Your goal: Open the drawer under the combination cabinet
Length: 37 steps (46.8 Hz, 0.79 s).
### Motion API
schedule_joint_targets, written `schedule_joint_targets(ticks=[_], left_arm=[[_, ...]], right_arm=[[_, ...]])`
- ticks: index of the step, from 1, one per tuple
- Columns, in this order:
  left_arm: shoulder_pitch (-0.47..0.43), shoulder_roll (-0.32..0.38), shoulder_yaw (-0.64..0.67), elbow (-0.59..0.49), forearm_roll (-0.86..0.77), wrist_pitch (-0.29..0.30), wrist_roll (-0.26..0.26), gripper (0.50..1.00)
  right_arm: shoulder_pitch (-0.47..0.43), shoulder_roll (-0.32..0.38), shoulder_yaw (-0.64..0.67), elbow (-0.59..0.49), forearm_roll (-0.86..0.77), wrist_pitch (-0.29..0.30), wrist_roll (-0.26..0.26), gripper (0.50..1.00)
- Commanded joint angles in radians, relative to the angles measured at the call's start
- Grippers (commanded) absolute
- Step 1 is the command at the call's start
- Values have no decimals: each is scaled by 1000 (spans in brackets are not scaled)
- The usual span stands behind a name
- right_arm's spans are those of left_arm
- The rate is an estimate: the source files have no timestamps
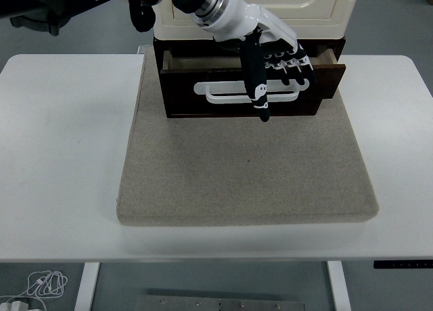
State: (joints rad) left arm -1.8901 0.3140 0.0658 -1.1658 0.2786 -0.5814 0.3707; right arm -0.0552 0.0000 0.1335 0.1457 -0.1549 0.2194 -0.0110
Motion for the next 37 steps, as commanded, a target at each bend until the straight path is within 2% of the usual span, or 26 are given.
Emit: schedule_joint_targets(ticks=[1,5,8,17,21,27,32,37], left_arm=[[2,10,-52,3,5,-2,-12,1000],[16,16,-130,15,8,9,-21,1000],[26,16,-194,34,8,17,-48,1000],[43,20,-380,141,7,25,-160,1000],[54,20,-454,196,7,60,-232,1000],[54,20,-534,274,5,158,-340,1000],[54,22,-586,311,4,305,-430,1000],[55,33,-653,373,-6,429,-473,1000]], right_arm=[[0,0,0,0,0,0,-1,926],[0,0,0,0,0,0,0,926],[0,0,0,0,0,0,-1,926],[0,0,0,0,0,0,-1,926],[0,0,0,0,0,0,-1,926],[0,0,0,0,0,0,0,926],[0,0,0,0,0,0,0,926],[0,0,0,0,0,0,0,926]])
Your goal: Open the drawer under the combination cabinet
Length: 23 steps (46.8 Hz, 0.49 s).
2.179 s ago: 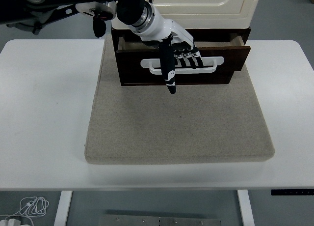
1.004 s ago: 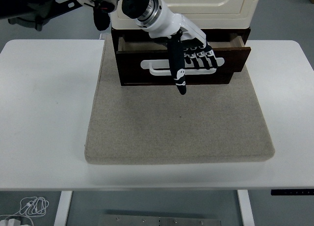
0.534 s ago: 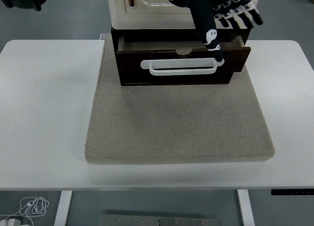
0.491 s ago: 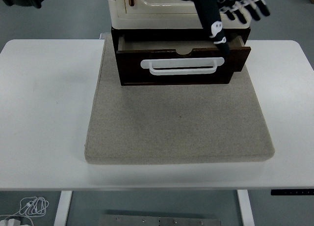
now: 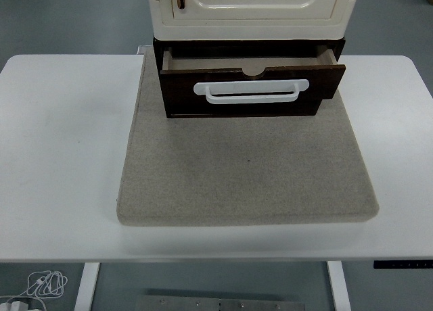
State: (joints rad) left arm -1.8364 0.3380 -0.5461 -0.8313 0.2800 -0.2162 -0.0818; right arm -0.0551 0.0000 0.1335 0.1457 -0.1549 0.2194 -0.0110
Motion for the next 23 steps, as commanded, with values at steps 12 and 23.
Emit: schedule_joint_targets(ticks=[12,23], left_arm=[[46,56,-218,231,-48,117,-29,1000],[94,125,-258,366,-218,135,-20,1000]], right_arm=[[0,0,0,0,0,0,0,926],[0,0,0,0,0,0,0,926]])
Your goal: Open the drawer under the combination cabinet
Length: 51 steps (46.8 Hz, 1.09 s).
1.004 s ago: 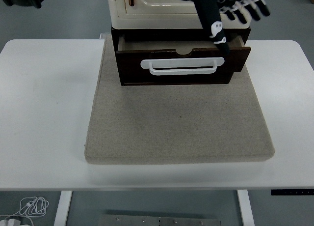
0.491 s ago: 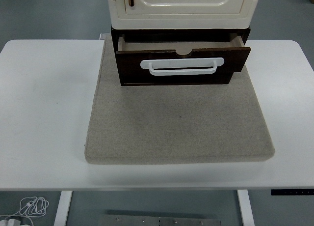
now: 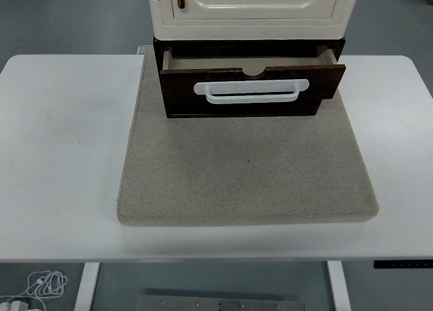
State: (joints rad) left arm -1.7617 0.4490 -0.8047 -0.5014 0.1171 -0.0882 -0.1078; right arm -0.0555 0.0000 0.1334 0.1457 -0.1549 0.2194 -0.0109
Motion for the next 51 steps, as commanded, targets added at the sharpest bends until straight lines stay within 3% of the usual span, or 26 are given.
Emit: schedule_joint_targets(ticks=[1,14,28,43,51], left_arm=[[27,17,1,47,-76,8,8,1000],[149,20,-1,188,-226,31,23,1000],[375,10,-1,195,-444,15,31,1000],[508,-78,-2,196,-539,12,63,1000],[568,-128,-31,198,-542,-33,63,1000]], right_arm=[[0,0,0,0,0,0,-1,926],[0,0,0,0,0,0,0,926],[0,0,-2,0,0,1,0,926],[-3,0,-2,0,0,11,0,926],[-4,0,-2,0,0,12,0,926]])
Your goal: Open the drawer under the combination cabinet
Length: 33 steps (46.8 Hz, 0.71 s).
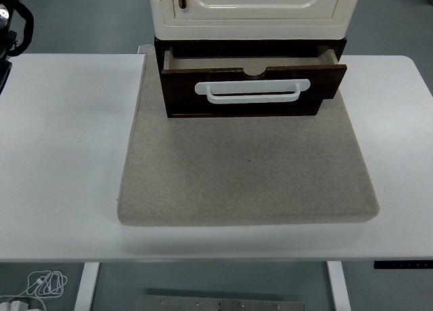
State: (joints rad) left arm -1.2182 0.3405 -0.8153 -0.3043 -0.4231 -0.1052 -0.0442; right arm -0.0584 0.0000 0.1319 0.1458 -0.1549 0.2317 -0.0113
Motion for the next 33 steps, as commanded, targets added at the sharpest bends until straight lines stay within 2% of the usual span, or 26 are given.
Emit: schedule_joint_targets(ticks=[1,16,26,33], left_arm=[[34,-27,-31,1,-3,-21,0,1000],[115,-81,-73,1,-5,-85,1,1000],[135,-101,-80,-2,-42,-96,0,1000],[143,-121,-74,-1,-34,-146,0,1000]], right_arm=[[-1,0,0,0,0,0,1,926],[-8,0,0,0,-2,1,2,926],[-8,0,0,1,-3,1,4,926],[-8,0,0,3,-3,1,2,926]])
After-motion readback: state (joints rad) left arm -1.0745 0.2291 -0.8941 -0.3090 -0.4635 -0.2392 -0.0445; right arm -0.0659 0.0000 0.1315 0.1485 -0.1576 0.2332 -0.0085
